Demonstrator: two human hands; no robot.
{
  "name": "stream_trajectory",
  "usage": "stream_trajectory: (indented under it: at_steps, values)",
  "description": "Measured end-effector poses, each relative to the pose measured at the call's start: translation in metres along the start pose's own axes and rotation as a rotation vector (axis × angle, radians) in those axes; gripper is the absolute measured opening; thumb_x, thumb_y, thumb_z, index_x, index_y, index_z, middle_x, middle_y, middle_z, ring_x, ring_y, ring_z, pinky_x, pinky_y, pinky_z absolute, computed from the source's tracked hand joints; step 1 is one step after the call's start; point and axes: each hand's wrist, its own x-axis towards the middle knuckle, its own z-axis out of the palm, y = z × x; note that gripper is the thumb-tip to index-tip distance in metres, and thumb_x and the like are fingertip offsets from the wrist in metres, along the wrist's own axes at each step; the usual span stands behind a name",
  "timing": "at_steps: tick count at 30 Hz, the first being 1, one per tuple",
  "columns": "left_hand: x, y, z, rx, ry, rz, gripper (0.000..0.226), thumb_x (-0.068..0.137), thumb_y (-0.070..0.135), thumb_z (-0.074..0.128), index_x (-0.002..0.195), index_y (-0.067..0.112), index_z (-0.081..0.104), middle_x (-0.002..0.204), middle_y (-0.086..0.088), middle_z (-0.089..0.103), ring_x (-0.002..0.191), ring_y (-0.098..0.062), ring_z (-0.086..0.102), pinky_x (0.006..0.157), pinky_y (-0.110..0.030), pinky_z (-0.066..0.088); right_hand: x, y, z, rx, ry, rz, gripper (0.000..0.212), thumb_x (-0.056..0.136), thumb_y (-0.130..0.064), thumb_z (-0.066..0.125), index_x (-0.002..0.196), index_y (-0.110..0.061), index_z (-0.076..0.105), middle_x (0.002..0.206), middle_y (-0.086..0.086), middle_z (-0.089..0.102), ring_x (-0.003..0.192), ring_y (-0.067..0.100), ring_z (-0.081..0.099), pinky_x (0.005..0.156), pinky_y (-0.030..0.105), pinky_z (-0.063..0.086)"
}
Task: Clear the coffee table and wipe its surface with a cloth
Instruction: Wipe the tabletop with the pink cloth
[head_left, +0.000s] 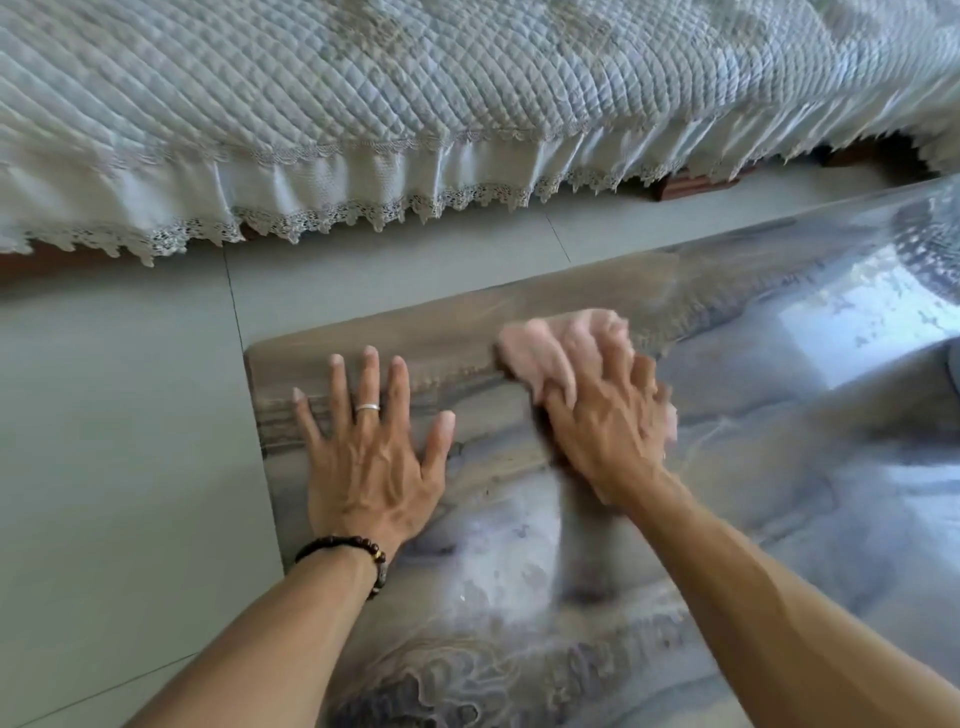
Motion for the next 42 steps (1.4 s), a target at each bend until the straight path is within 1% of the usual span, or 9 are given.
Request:
stream_trajectory:
  at_steps: [3, 8, 13, 19, 24, 29, 35, 39, 42]
  values:
    - [0.000, -0.002, 0.004, 0.009, -0.021, 0.013, 0.078, 0.092, 0.061, 0.000, 0.150, 0.016, 0.024, 0.158, -0.010, 0.019, 0.146, -0.035, 0.006, 0.112, -0.064, 0.003, 0.027, -0.045, 0.011, 0.005, -0.033, 0.180, 0.044, 0.093, -0.044, 0.037, 0.136, -0.039, 0.035, 0.149, 0.012, 0.025, 0.116, 0.035, 0.033, 0.095, 0.052, 0.029]
    - [-0.002, -0.007, 0.004, -0.007, -0.021, 0.011, 0.078, 0.093, 0.059, -0.001, 0.149, 0.014, 0.028, 0.158, -0.011, 0.019, 0.146, -0.035, 0.008, 0.113, -0.063, 0.004, -0.019, -0.031, -0.001, -0.020, -0.108, -0.423, 0.051, 0.087, -0.050, 0.045, 0.136, -0.037, 0.047, 0.142, 0.006, 0.043, 0.108, 0.033, 0.044, 0.080, 0.043, 0.039]
    - [0.000, -0.006, 0.005, -0.026, 0.004, -0.013, 0.082, 0.094, 0.059, 0.002, 0.147, -0.001, 0.021, 0.157, -0.022, 0.011, 0.146, -0.036, 0.006, 0.113, -0.062, 0.006, 0.073, -0.052, 0.003, -0.044, -0.110, 0.129, 0.054, 0.094, -0.047, 0.039, 0.145, -0.038, 0.026, 0.158, 0.011, 0.015, 0.125, 0.039, 0.033, 0.098, 0.051, 0.031]
    - [-0.001, -0.004, 0.003, -0.036, 0.007, -0.010, 0.084, 0.095, 0.057, 0.005, 0.142, -0.008, 0.030, 0.152, -0.028, 0.020, 0.145, -0.039, 0.011, 0.113, -0.063, 0.011, 0.045, -0.046, 0.005, 0.039, -0.155, -0.515, 0.057, 0.085, -0.050, 0.039, 0.142, -0.046, 0.030, 0.157, 0.003, 0.027, 0.127, 0.033, 0.035, 0.097, 0.054, 0.036]
    - [0.001, -0.007, 0.003, -0.004, -0.035, -0.012, 0.086, 0.095, 0.060, 0.007, 0.145, -0.007, 0.024, 0.153, -0.027, 0.016, 0.145, -0.039, 0.009, 0.112, -0.064, 0.011, 0.094, -0.003, -0.002, -0.016, -0.120, 0.275, 0.051, 0.095, -0.045, 0.034, 0.145, -0.042, 0.025, 0.157, 0.007, 0.020, 0.126, 0.036, 0.031, 0.102, 0.052, 0.028]
    - [-0.001, -0.007, 0.000, -0.012, -0.037, -0.010, 0.087, 0.094, 0.060, 0.008, 0.143, -0.009, 0.028, 0.152, -0.029, 0.019, 0.144, -0.041, 0.011, 0.110, -0.066, 0.012, 0.047, -0.025, 0.000, -0.058, -0.209, -0.369, 0.062, 0.091, -0.052, 0.029, 0.151, -0.042, 0.020, 0.161, 0.002, 0.015, 0.134, 0.030, 0.025, 0.099, 0.050, 0.032]
    - [0.011, 0.028, -0.001, -0.052, 0.022, 0.119, 0.075, 0.096, 0.053, 0.017, 0.140, -0.005, 0.037, 0.153, -0.022, 0.024, 0.144, -0.038, 0.012, 0.112, -0.064, 0.007, 0.095, 0.027, -0.004, -0.011, -0.143, 0.307, 0.056, 0.095, -0.049, 0.032, 0.149, -0.040, 0.017, 0.156, 0.005, 0.019, 0.126, 0.035, 0.031, 0.102, 0.052, 0.029]
    - [0.036, 0.060, 0.007, -0.088, -0.028, 0.164, 0.070, 0.095, 0.050, 0.021, 0.143, 0.003, 0.039, 0.153, -0.013, 0.030, 0.145, -0.033, 0.017, 0.112, -0.064, 0.009, 0.029, 0.031, -0.014, 0.010, -0.182, -0.237, 0.057, 0.093, -0.050, 0.030, 0.148, -0.042, 0.023, 0.157, 0.002, 0.021, 0.131, 0.029, 0.026, 0.101, 0.046, 0.027]
    - [0.038, 0.066, 0.012, -0.067, -0.038, 0.149, 0.070, 0.095, 0.053, 0.019, 0.147, 0.006, 0.030, 0.156, -0.012, 0.023, 0.146, -0.033, 0.011, 0.113, -0.062, 0.010, 0.051, 0.088, -0.024, -0.066, -0.163, -0.101, 0.063, 0.089, -0.054, 0.025, 0.150, -0.043, 0.019, 0.159, 0.001, 0.019, 0.129, 0.031, 0.030, 0.101, 0.048, 0.031]
